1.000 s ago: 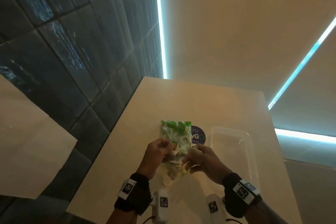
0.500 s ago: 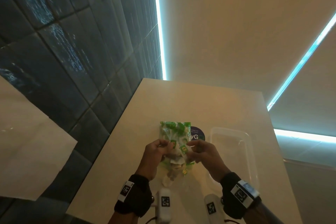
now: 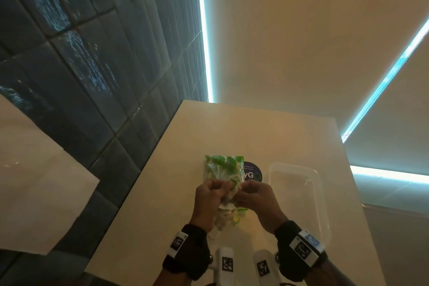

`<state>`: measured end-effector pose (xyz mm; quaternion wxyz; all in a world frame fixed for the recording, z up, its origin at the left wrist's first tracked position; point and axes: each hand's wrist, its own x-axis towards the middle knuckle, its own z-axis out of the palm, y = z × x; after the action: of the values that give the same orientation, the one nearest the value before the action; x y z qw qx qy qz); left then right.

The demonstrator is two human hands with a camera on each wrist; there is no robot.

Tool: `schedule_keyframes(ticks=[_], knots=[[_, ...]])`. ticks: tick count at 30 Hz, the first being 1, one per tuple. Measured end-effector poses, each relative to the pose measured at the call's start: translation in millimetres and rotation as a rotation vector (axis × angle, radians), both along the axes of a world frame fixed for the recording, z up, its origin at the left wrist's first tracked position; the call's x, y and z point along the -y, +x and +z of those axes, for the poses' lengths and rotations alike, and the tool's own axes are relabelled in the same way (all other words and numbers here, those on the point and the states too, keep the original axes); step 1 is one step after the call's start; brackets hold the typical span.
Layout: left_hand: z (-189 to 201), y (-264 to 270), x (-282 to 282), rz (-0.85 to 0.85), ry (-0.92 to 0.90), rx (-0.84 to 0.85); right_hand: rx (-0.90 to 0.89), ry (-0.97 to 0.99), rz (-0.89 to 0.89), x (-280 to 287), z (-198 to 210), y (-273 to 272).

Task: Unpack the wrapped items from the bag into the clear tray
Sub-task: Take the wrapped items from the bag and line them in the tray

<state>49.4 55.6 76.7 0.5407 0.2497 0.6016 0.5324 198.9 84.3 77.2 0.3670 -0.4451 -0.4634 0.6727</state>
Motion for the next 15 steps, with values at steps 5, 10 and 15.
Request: schedule_keyframes(ticks=[5,10,15], knots=[[2,11,-2,0.119,0.045,-0.042,-0.083,-0.067,0.041,-1,5,1],[2,14,-1,0.086,0.047,-0.035,-0.008,0.020,-0.076,-7,7,0],[1,3,-3,-0.046,0.018,-0.023,0.011,0.025,-0.115,-14,4,2]])
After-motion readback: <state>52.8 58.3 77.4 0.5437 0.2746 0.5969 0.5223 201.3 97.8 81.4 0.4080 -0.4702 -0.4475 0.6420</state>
